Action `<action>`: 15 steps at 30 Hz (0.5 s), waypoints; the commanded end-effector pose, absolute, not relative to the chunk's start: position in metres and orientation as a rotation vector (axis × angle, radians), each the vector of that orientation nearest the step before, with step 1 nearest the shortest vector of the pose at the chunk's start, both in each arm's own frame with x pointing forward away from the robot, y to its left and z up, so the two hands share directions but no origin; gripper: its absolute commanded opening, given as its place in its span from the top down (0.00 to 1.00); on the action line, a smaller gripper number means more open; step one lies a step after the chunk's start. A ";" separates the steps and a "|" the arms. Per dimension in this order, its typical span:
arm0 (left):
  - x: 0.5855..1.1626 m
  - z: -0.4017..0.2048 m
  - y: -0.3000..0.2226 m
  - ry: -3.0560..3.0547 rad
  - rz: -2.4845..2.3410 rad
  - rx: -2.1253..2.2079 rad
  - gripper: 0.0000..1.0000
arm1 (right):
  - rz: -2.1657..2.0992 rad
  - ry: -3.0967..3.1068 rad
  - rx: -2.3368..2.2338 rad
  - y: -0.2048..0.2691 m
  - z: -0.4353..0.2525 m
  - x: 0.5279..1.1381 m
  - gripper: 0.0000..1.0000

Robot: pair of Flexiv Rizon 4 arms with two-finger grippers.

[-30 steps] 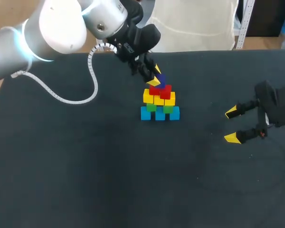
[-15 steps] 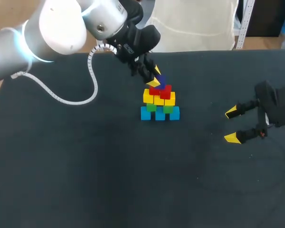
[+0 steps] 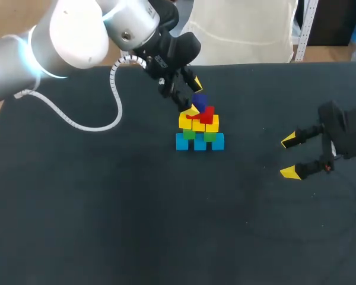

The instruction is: Place the blue cubes, place green cubes on the blue cubes, place the yellow cubes on the green cubes, then place the red cubes on the yellow cubes, and place purple cube on the red cubes.

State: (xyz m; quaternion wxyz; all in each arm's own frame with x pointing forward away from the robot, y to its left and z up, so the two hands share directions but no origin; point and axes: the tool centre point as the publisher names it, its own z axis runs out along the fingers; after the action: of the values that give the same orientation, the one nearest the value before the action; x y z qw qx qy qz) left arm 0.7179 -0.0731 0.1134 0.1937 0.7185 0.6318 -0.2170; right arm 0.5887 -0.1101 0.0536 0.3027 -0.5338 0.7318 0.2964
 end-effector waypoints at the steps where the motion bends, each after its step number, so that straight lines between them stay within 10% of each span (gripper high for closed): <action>1: 0.718 0.120 -0.068 1.755 -0.585 2.011 0.00 | 0.789 1.937 -1.415 -0.110 0.053 0.590 0.00; 15: 0.715 0.134 0.021 1.884 -0.446 1.723 0.00 | 0.789 1.937 -1.415 -0.110 0.053 0.590 0.00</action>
State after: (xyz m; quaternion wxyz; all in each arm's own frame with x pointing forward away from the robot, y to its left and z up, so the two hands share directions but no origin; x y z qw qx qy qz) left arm 0.7381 0.0013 0.1330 0.2340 0.6557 0.6919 -0.1914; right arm 0.5887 -0.1101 0.0536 0.3027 -0.5337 0.7319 0.2964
